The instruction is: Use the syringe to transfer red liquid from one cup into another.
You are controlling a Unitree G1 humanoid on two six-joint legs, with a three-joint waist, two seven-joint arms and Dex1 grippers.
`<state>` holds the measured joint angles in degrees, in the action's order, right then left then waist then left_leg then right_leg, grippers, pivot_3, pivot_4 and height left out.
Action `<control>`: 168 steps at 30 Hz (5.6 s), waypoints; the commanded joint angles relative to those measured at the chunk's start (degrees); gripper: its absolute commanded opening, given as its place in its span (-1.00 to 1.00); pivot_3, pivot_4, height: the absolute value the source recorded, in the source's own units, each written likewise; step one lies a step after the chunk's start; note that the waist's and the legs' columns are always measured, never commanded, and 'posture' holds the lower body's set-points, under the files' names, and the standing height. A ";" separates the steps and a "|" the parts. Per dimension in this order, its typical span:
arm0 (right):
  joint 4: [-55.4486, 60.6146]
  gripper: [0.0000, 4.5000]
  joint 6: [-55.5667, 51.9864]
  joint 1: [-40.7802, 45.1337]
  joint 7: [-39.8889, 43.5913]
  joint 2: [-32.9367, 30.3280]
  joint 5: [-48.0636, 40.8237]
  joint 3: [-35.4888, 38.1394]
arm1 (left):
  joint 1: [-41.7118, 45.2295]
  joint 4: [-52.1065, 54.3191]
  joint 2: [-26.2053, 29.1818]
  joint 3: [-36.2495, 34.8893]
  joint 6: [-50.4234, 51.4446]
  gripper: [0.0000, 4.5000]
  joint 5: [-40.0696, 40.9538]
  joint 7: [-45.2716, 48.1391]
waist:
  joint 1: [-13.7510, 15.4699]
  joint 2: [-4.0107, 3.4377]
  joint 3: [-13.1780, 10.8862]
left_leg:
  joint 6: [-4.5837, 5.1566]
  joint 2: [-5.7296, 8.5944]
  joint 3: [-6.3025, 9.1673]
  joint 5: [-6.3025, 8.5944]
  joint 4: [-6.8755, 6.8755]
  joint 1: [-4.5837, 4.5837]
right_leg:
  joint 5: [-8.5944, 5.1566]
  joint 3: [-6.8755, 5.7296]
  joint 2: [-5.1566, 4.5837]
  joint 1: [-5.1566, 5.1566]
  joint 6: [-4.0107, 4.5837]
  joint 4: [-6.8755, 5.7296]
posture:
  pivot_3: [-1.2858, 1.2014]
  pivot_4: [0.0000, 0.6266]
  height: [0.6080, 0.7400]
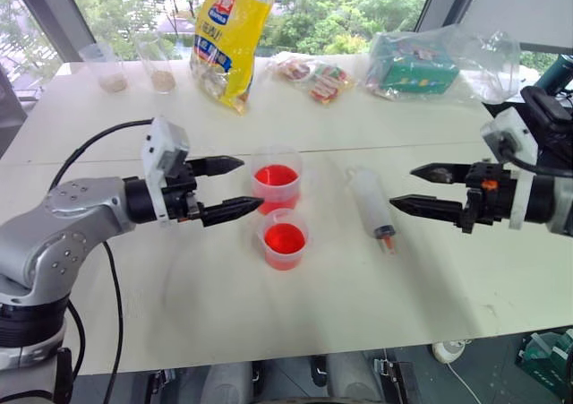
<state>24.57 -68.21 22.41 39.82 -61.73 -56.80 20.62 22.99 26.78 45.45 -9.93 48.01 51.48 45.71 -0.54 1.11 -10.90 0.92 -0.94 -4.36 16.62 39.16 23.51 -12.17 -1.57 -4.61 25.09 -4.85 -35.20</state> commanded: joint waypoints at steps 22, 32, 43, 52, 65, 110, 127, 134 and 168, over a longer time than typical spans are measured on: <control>-13.17 0.98 -15.33 21.10 -13.64 4.88 0.56 -9.10 | 4.43 -3.47 -2.25 2.12 -4.57 1.00 -4.82 2.86 | -0.26 0.00 0.00 | 0.00 0.00 -0.02 0.00 0.00 -0.02 | 0.01 0.04 0.01 0.01 0.00 -0.02 | 0.03 -0.52 1.00; -40.62 0.98 -24.29 41.59 -15.10 11.34 10.47 -35.07 | 4.37 -4.94 -5.42 3.60 -7.67 1.00 -8.02 2.25 | -0.20 -0.01 0.00 | 0.01 0.02 -0.06 0.00 0.00 0.02 | 0.01 0.05 0.00 0.04 0.01 -0.02 | 0.03 -0.52 1.00; -60.05 0.98 -19.00 51.27 -4.38 22.22 25.32 -49.07 | 0.42 -1.02 -7.05 1.97 -7.35 1.00 -7.18 -1.57 | -0.28 -0.02 0.00 | 0.06 0.01 -0.06 0.03 -0.02 0.11 | 0.15 0.02 0.00 0.16 -0.22 -0.10 | 0.03 -0.52 1.00; -71.95 0.98 -10.13 53.01 4.49 30.54 38.72 -58.38 | -1.24 0.90 -6.82 1.03 -7.13 1.00 -6.30 -3.47 | -0.43 0.04 0.06 | 0.05 0.02 -0.05 0.02 0.01 0.02 | 0.15 0.00 0.00 0.08 -0.22 -0.14 | 0.03 -0.52 1.00; -74.17 -0.36 -10.24 52.09 9.41 34.40 47.29 -55.71 | -0.13 -0.17 -6.31 0.85 -7.71 1.00 -6.84 -3.76 | -0.66 0.09 0.13 | -0.08 -0.01 0.02 -0.05 0.01 -0.22 | 0.18 -0.05 0.05 -0.17 -0.14 -0.16 | 0.03 -0.52 1.00; -31.65 -0.36 60.80 14.43 7.42 55.93 37.84 -24.96 | 20.10 -13.01 -1.45 2.09 -2.91 1.00 -4.69 9.36 | -0.49 -0.06 0.04 | -0.31 0.01 0.02 -0.18 -0.05 0.01 | 0.21 -0.11 0.04 0.12 -0.22 -0.29 | 0.03 -0.52 1.00; -33.16 -0.36 59.18 14.59 6.27 54.56 38.41 -25.77 | 20.50 -11.96 -5.17 6.34 -1.98 1.00 -5.65 9.68 | -0.44 -0.06 0.04 | -0.33 0.01 0.03 -0.19 -0.04 -0.01 | 0.21 -0.11 0.04 0.11 -0.22 -0.33 | 0.03 -0.52 1.00; -32.80 -0.36 58.47 15.05 6.13 54.49 38.10 -25.92 | 20.90 -13.95 -7.17 8.92 -4.63 1.00 -9.48 9.13 | -0.43 -0.06 0.04 | -0.31 0.01 0.03 -0.18 -0.03 -0.02 | 0.21 -0.10 0.04 0.11 -0.21 -0.36 | 0.03 -0.52 1.00; -31.26 -0.36 52.45 13.57 7.68 53.11 37.78 -28.65 | 29.20 -21.05 -15.78 5.03 -6.85 -0.99 -11.81 4.81 | -0.40 -0.05 0.04 | -0.24 0.01 0.06 -0.15 0.00 -0.06 | 0.21 -0.10 0.03 0.12 -0.21 -0.51 | 0.03 -0.52 1.00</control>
<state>-7.11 -14.36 36.48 45.90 -8.82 -19.26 -5.26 48.05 3.57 29.92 -0.94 43.49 37.72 50.73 -0.94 1.06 -10.86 0.67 -0.93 -4.31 16.47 39.16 23.44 -11.97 -1.67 -4.57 25.21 -5.06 -35.72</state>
